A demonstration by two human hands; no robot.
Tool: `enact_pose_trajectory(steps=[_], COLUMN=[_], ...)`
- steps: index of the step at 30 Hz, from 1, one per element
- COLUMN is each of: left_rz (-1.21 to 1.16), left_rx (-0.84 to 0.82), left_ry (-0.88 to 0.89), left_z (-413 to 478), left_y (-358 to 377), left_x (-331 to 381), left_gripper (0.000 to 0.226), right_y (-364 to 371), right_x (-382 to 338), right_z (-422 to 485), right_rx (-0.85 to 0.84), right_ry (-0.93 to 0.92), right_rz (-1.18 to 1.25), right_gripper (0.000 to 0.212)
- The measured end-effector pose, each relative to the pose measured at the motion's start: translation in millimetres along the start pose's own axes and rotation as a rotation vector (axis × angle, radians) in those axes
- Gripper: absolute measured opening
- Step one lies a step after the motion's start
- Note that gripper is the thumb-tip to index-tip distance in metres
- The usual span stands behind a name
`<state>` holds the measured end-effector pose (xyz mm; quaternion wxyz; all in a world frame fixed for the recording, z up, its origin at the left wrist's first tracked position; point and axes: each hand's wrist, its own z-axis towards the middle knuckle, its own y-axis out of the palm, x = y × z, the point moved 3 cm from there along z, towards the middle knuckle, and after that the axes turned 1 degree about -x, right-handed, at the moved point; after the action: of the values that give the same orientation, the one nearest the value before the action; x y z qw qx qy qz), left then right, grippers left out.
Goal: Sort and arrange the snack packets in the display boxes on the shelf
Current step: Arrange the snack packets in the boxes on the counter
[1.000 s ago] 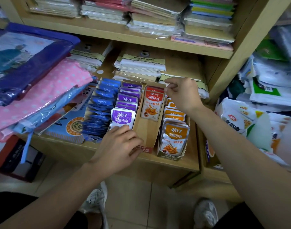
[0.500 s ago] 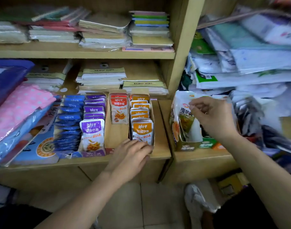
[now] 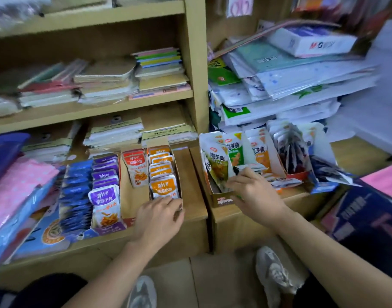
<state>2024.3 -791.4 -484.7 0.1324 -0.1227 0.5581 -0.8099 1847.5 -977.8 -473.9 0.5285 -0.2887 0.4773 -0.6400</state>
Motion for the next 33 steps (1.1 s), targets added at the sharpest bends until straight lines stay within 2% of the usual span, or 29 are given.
enact_pose_trajectory(steps=[3, 6, 8, 10, 13, 17, 19, 21, 25, 28, 31, 33], left_rz=[-0.078, -0.089, -0.052, 0.062, 0.276, 0.3, 0.294, 0.235, 0.069, -0.018, -0.046, -0.076], left_rx=[0.12, 0.171, 0.064, -0.115, -0.3, -0.351, -0.35, -0.368, -0.421, -0.391, -0.312, -0.208], left_ry=[0.086, 0.174, 0.188, 0.19, 0.263, 0.316, 0.335, 0.319, 0.341, 0.358, 0.408, 0.436], left_z=[23.3, 60.1, 89.4, 116.9, 148.3, 174.7, 184.4, 189.8, 194.0, 196.2, 194.1, 193.1], left_y=[-13.8, -18.9, -16.6, -11.2, -0.1, 5.5, 4.7, 1.8, 0.4, -0.2, -1.1, -5.8], left_x=[21.5, 38.7, 46.9, 51.6, 55.1, 58.3, 56.5, 53.8, 47.5, 38.6, 36.8, 37.4], left_gripper=[0.018, 0.023, 0.032, 0.047, 0.06, 0.033, 0.034, 0.034, 0.014, 0.011, 0.011, 0.013], right_y=[12.5, 16.7, 16.6, 15.8, 17.4, 16.8, 15.3, 12.6, 8.0, 4.7, -7.6, -25.4], right_x=[1.0, 1.5, 2.7, 4.8, 9.5, 15.1, 15.0, 13.6, 12.3, 12.2, 8.9, 8.7], right_z=[-3.4, -4.3, -3.9, -4.3, -5.3, -6.7, -7.6, -8.3, -10.7, -9.6, -2.3, 6.2], right_rx=[-0.161, -0.173, -0.154, -0.156, -0.201, -0.187, -0.186, -0.189, -0.161, -0.132, -0.086, 0.072], right_ry=[-0.045, -0.063, -0.086, -0.101, -0.131, -0.129, -0.12, -0.107, -0.101, -0.073, 0.036, 0.137], right_rz=[-0.155, -0.172, -0.179, -0.165, -0.129, -0.091, -0.069, -0.043, 0.023, 0.097, 0.243, 0.373], right_gripper=[0.034, 0.03, 0.025, 0.02, 0.026, 0.03, 0.028, 0.027, 0.023, 0.02, 0.017, 0.014])
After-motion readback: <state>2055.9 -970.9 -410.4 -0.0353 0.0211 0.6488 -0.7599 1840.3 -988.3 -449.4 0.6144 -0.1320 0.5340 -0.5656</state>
